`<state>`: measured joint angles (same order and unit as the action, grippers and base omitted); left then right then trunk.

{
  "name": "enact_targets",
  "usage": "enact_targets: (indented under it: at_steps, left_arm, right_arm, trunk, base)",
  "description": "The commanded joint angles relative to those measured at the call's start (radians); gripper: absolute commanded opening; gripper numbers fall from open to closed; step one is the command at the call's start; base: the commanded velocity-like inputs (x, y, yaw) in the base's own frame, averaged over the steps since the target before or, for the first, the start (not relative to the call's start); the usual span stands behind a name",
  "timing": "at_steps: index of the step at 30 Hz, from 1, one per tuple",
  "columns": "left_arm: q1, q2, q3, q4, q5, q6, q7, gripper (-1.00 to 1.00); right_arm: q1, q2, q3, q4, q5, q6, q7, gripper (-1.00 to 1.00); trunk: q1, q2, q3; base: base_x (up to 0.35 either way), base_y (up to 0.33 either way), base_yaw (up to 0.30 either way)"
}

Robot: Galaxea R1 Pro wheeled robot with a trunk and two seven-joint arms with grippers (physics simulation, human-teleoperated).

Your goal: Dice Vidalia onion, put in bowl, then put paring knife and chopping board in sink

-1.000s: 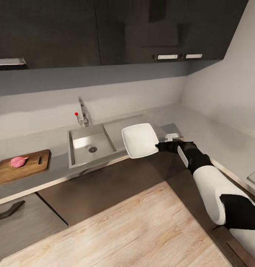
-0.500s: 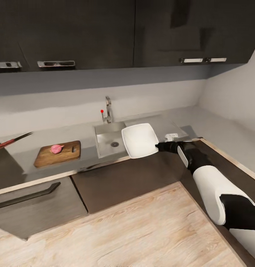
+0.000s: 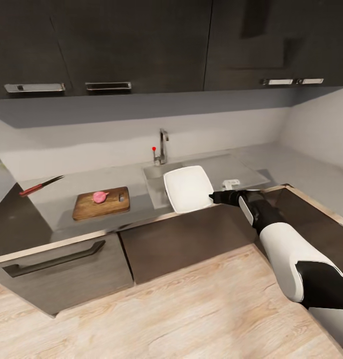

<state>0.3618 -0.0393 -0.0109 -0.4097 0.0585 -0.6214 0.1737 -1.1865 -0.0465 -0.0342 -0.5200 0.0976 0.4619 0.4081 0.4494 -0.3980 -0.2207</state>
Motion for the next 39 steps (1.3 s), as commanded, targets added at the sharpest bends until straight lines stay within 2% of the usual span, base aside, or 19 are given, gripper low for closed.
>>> enact_targets:
  at_steps: [1,30,39]
  left_arm:
    - [0.001,0.0,-0.001,-0.001,0.006,-0.001,0.0,1.0]
    - [0.0,0.0,-0.001,-0.001,0.006,-0.002,0.0,1.0]
    - [0.0,0.0,-0.001,-0.001,0.006,-0.001,0.0,1.0]
  right_arm:
    - [-0.001,0.0,-0.004,-0.002,0.008,0.004,0.008,-1.0]
    - [0.0,0.003,-0.004,-0.002,0.008,0.004,0.007,-1.0]
    - [0.001,0.005,-0.003,-0.002,0.008,0.004,0.006,-1.0]
  trunk:
    - [0.001,-0.002,-0.002]
    - [0.001,-0.002,-0.002]
    - [0.001,-0.002,-0.002]
  base:
    - [-0.003,0.291,0.0]
    - [-0.052,0.293,0.001]
    - [-0.081,0.293,0.181]
